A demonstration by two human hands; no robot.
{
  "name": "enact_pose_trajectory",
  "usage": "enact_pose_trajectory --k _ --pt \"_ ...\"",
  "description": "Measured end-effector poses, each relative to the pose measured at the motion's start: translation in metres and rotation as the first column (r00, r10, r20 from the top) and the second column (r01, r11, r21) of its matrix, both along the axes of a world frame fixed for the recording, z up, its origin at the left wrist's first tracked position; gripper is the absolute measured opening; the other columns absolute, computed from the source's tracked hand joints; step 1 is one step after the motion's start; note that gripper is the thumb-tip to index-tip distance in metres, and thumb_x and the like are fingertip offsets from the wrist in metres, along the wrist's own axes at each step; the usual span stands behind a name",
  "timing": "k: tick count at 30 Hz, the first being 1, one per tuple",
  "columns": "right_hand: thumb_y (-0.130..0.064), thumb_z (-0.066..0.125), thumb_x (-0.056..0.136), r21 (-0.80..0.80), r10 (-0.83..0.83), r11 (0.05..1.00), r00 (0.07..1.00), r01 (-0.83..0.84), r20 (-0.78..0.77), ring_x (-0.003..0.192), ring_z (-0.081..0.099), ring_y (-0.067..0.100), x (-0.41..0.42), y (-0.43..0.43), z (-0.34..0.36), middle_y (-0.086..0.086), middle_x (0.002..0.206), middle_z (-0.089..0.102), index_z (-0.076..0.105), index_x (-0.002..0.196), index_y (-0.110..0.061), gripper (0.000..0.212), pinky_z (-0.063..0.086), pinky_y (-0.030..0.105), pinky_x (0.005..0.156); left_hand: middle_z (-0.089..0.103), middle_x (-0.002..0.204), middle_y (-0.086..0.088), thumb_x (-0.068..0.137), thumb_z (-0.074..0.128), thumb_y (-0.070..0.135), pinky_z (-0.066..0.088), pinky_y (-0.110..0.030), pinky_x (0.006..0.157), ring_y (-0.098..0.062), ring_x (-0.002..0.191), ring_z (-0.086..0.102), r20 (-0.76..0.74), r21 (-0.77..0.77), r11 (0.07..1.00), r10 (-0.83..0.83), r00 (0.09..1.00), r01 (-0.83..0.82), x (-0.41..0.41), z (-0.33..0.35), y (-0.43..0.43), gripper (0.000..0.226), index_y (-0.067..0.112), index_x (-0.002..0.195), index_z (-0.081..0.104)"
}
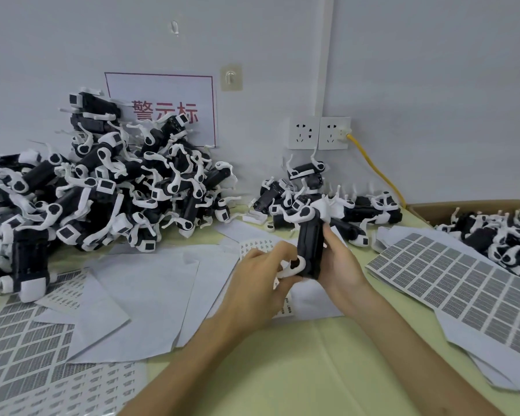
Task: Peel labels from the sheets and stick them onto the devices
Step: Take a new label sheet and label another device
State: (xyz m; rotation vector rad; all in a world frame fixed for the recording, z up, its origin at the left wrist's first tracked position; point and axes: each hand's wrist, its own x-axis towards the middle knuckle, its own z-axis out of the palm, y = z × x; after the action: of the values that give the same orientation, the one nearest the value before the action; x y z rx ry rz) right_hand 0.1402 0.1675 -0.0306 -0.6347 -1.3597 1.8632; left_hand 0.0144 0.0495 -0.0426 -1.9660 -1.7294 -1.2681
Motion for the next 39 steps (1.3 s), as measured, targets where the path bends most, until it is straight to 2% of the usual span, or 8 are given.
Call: enact_pose_trajectory --k 4,9,13,16,21,28,33,39 --pt "-0.034 0.046 0.108 0.186 0.015 0.982 1.000 -0.017 0.012 0.101 0.069 0.024 0.001 -0.003 0.003 0.008 0.115 0.074 0.064 0.128 -0.017 0.032 0.054 0.040 0.086 0.063 0.086 0.016 0.087 0.082 0.017 0.044 -0.018 0.069 -0.010 0.077 0.056 0.371 -0.051 0.999 0.014 0.929 0.006 -0.006 0.004 -0.001 0.046 0.038 0.098 0.043" --pt "-0.025 0.067 0.098 0.392 0.005 0.917 0.986 -0.071 0.167 0.108 0.068 0.020 -0.004 -0.018 0.001 0.003 0.117 0.072 0.063 0.130 -0.025 0.032 0.052 0.052 0.103 0.064 0.069 0.007 0.087 0.084 0.014 0.048 -0.026 0.066 -0.014 0.065 0.056 0.522 -0.066 0.995 -0.024 0.853 0.068 -0.010 0.010 -0.002 0.035 0.018 0.098 0.050" --pt "-0.026 0.073 0.094 0.455 -0.012 0.890 0.997 -0.026 0.081 0.094 0.069 0.011 0.000 -0.017 0.004 -0.002 0.105 0.074 0.065 0.128 -0.024 0.035 0.057 0.035 0.087 0.066 0.083 -0.007 0.096 0.075 0.035 0.052 -0.045 0.087 -0.022 0.083 0.063 0.779 -0.092 0.943 -0.132 0.613 0.320 -0.016 0.013 -0.001 0.037 0.005 0.088 0.055" --pt "-0.028 0.083 0.084 0.545 0.022 0.835 0.995 -0.073 0.099 0.108 0.068 0.009 0.000 -0.019 0.002 -0.009 0.117 0.073 0.062 0.134 -0.029 0.054 0.056 0.027 0.091 0.068 0.092 -0.010 0.085 0.074 0.058 0.051 -0.037 0.083 -0.025 0.086 0.061 0.885 -0.171 0.911 -0.025 0.464 0.376 -0.014 0.014 0.001 0.050 0.010 0.096 0.064" --pt "-0.030 0.068 0.098 0.523 0.030 0.844 0.985 -0.117 0.172 0.102 0.067 0.010 -0.005 -0.018 -0.006 -0.005 0.132 0.059 0.062 0.134 -0.034 0.037 0.060 0.033 0.085 0.072 0.075 -0.013 0.092 0.072 0.037 0.049 -0.024 0.067 -0.015 0.079 0.071 0.976 -0.118 0.889 0.023 0.215 0.442 -0.024 0.015 -0.003 0.023 0.016 0.099 0.075" --pt "-0.033 0.068 0.096 0.565 -0.301 0.824 0.815 -0.040 0.496 0.097 0.067 0.017 -0.002 0.005 -0.019 -0.006 0.109 0.068 0.048 0.139 -0.029 0.047 0.054 0.039 0.091 0.071 0.072 -0.002 0.089 0.073 0.025 0.048 -0.030 0.075 -0.016 0.070 0.065 0.993 -0.098 0.991 0.104 -0.062 0.095 -0.045 0.021 -0.002 0.013 0.016 0.090 0.064" --pt "-0.025 0.077 0.088 0.553 -0.187 0.819 0.840 -0.154 0.510 0.079 0.067 0.000 -0.012 -0.005 -0.028 -0.012 0.097 0.072 0.048 0.140 -0.034 0.060 0.051 0.024 0.083 0.067 0.079 -0.007 0.092 0.068 0.022 0.045 -0.029 0.067 -0.020 0.069 0.060 0.990 -0.070 0.991 0.083 -0.114 0.117 -0.047 0.023 -0.002 0.010 0.014 0.091 0.061" --pt "0.005 0.068 0.089 0.579 -0.162 0.811 0.919 -0.084 0.360 0.068 0.069 0.010 -0.011 -0.010 -0.024 -0.003 0.105 0.065 0.057 0.135 -0.031 0.059 0.061 0.033 0.072 0.064 0.080 -0.008 0.090 0.061 0.022 0.046 -0.034 0.068 -0.025 0.069 0.063 0.986 -0.040 0.978 0.072 -0.152 0.206 -0.049 0.022 -0.005 0.016 0.008 0.090 0.067"
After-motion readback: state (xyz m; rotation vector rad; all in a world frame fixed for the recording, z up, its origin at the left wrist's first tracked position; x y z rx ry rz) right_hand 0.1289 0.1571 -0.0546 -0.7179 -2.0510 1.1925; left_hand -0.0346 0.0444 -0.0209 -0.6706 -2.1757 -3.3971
